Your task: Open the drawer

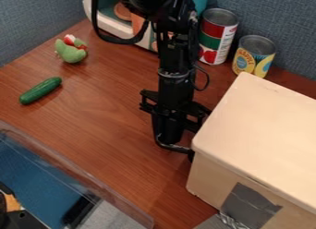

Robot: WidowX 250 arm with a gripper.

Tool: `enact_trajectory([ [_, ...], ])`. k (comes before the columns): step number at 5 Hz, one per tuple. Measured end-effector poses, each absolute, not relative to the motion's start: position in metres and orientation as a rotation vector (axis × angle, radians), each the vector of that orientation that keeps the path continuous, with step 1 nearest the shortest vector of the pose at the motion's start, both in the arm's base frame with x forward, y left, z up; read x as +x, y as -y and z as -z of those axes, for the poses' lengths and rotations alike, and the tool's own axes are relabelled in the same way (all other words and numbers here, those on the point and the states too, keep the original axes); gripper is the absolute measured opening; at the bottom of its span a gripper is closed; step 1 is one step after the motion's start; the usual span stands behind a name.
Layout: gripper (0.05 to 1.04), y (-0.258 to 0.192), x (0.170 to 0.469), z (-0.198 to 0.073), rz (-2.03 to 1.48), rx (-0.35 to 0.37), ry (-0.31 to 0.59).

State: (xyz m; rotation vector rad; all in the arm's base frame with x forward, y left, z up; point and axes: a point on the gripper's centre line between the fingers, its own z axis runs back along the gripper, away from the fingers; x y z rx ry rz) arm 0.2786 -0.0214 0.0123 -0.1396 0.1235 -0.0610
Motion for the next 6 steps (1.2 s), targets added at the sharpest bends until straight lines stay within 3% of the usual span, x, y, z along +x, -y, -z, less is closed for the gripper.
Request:
enact_trajectory([
  [1, 0.128, -0.003, 0.281, -0.007, 0.038, -0.114, -0.147],
  [4, 0.127, -0.073, 0.275, -0.017, 0.002, 0.058, -0.223],
  [6, 0.156, -0.086, 0.269, -0.021, -0.005, 0.113, -0.255],
])
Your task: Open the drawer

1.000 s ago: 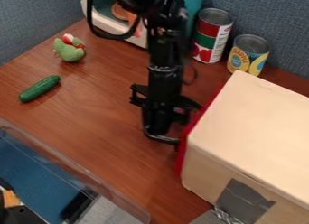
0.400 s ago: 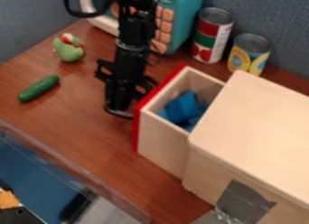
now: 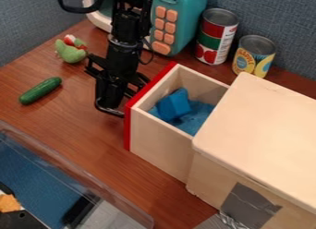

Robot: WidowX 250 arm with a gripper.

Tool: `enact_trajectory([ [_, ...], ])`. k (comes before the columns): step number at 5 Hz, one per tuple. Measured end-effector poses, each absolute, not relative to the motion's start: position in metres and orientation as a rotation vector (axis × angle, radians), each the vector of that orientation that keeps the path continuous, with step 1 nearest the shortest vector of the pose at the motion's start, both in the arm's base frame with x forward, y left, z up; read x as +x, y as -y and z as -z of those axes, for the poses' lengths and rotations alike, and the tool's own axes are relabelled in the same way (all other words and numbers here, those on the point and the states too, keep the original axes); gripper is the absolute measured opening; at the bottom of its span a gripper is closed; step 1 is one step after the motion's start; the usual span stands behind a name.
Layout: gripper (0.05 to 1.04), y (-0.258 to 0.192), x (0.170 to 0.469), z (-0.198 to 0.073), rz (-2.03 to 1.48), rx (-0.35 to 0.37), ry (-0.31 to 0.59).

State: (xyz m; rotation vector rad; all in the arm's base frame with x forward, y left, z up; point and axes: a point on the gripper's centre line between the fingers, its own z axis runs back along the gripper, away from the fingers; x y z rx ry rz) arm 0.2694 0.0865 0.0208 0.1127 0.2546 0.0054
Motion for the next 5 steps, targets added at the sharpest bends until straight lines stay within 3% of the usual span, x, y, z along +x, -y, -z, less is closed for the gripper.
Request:
enact_trajectory([
  [1, 0.37, -0.089, 0.265, -0.022, 0.001, 0.124, -0.285],
  [3, 0.955, -0.086, 0.267, -0.083, 0.047, 0.095, -0.184],
  [4, 1.004, -0.082, 0.261, -0.129, 0.037, 0.05, -0.108],
  [5, 1.0, -0.068, 0.252, -0.153, 0.036, -0.003, -0.103],
])
